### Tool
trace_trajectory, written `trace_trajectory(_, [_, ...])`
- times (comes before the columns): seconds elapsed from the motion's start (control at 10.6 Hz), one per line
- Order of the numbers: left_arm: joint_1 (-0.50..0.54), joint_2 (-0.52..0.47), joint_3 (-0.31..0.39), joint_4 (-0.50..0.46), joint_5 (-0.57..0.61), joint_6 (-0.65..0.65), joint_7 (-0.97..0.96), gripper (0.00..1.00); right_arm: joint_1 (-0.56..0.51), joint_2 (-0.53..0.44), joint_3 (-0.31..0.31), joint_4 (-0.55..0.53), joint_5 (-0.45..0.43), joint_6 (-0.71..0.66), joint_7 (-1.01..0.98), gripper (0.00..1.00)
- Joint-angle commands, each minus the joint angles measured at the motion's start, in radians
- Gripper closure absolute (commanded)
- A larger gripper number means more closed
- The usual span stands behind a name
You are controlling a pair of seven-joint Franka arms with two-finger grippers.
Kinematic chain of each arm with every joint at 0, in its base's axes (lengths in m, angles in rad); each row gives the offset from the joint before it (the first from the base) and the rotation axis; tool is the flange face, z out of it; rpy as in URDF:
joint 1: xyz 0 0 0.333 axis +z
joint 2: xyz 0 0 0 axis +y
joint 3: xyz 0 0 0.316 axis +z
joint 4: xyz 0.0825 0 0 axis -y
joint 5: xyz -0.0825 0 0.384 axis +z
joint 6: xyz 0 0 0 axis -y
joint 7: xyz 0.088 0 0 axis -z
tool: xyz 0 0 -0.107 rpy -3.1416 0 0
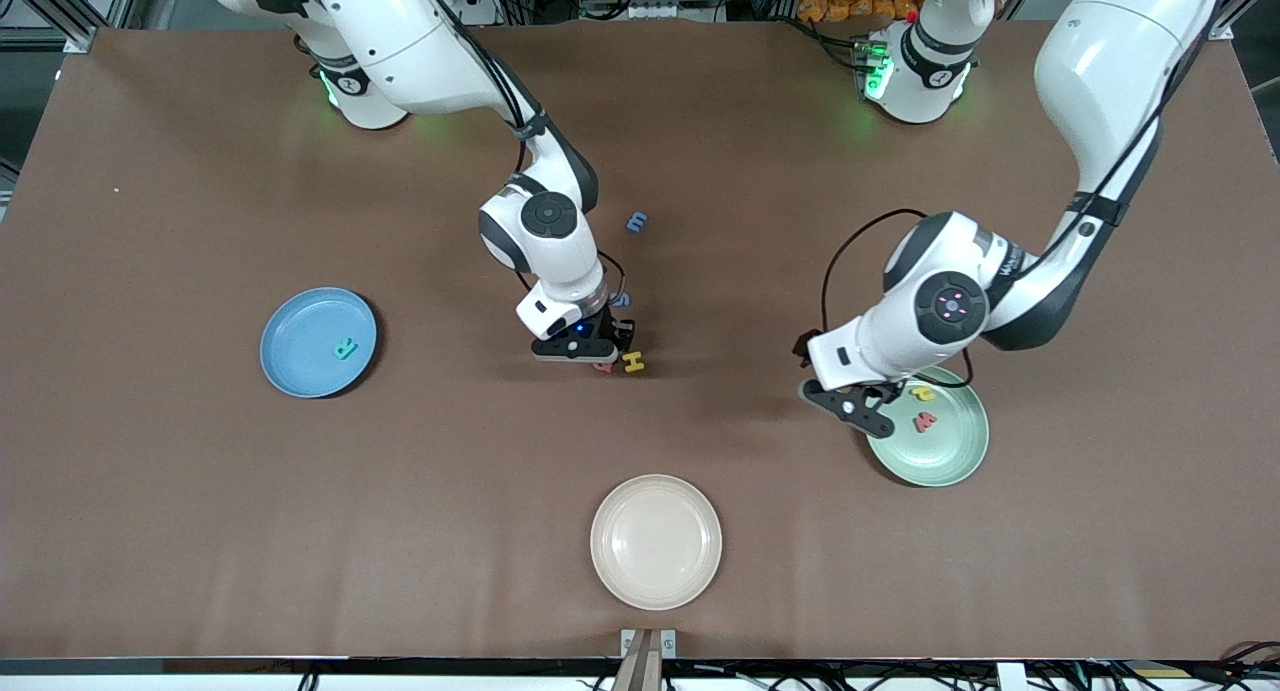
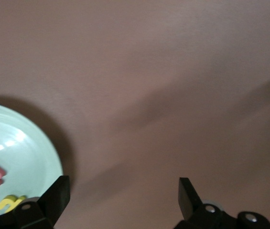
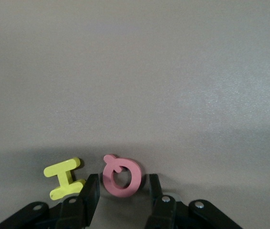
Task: Sort uppercase to blue plate, lowercase to green plate
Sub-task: 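Grasp the pink O with the right gripper while the left gripper returns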
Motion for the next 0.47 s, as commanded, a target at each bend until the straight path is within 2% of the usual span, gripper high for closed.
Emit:
trace_trajectory(0.0, [-0.029, -0.004, -0.013, -0.008, -0.012, -0.009, 0.021, 0.00, 0.005, 0.017, -0.010, 0.030, -0.017, 0.006, 0.027, 0.50])
trace_trajectory(0.38, [-0.057, -0.004, -0.029, -0.023, -0.004, -0.008, 0.061, 0.00, 0.006, 0.025, -0.016, 0.040, -0.018, 0.006, 0.038, 0.49])
